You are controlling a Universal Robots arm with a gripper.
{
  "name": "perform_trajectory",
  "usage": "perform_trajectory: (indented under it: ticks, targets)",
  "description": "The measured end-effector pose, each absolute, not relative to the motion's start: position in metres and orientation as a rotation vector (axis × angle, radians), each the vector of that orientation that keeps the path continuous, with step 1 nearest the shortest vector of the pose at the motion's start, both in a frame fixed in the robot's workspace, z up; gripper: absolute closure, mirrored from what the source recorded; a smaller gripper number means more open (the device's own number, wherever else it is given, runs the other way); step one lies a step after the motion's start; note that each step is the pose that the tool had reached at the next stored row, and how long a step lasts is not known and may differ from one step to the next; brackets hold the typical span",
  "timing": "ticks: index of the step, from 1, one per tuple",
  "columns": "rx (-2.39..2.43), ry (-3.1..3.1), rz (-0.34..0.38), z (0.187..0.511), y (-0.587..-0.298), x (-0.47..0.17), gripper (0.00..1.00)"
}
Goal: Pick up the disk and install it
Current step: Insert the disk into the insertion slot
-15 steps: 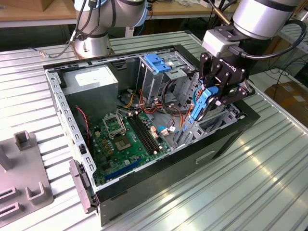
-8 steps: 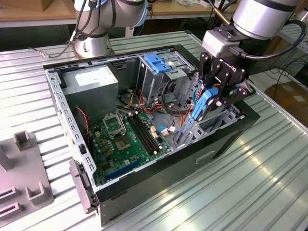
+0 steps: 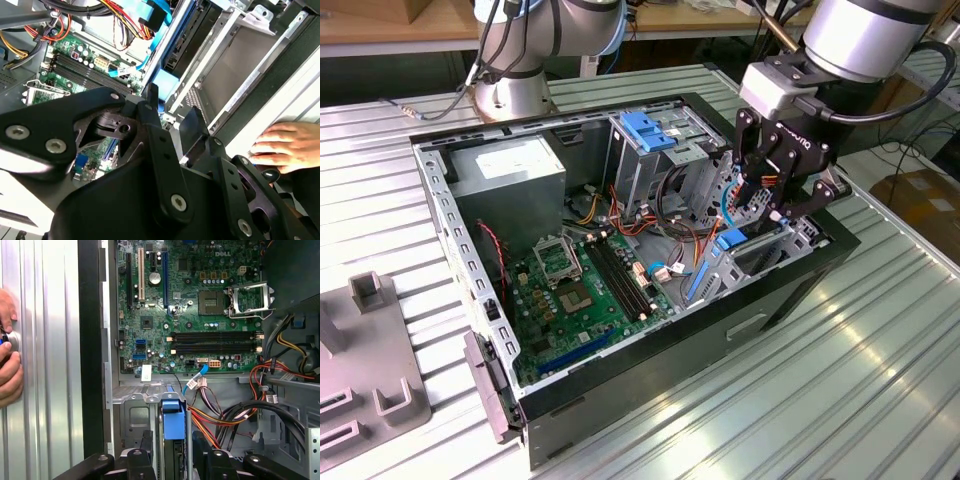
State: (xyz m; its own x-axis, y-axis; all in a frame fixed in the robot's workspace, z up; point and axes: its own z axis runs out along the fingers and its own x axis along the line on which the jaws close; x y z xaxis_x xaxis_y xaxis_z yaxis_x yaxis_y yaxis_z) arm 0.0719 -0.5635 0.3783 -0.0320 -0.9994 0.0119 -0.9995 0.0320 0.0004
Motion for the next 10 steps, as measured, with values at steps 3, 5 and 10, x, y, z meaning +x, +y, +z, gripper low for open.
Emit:
perform_trajectory:
  ticks: [3, 5, 10]
  targets:
    - [2.18, -2.25, 0.013, 0.3782, -0.5635, 0.0719, 0.64]
    - [2.179, -2.25, 0.013, 0.3781, -0.5635, 0.0719, 0.76]
    - [2.179, -2.25, 0.013, 0.378, -0.5635, 0.0719, 0.88]
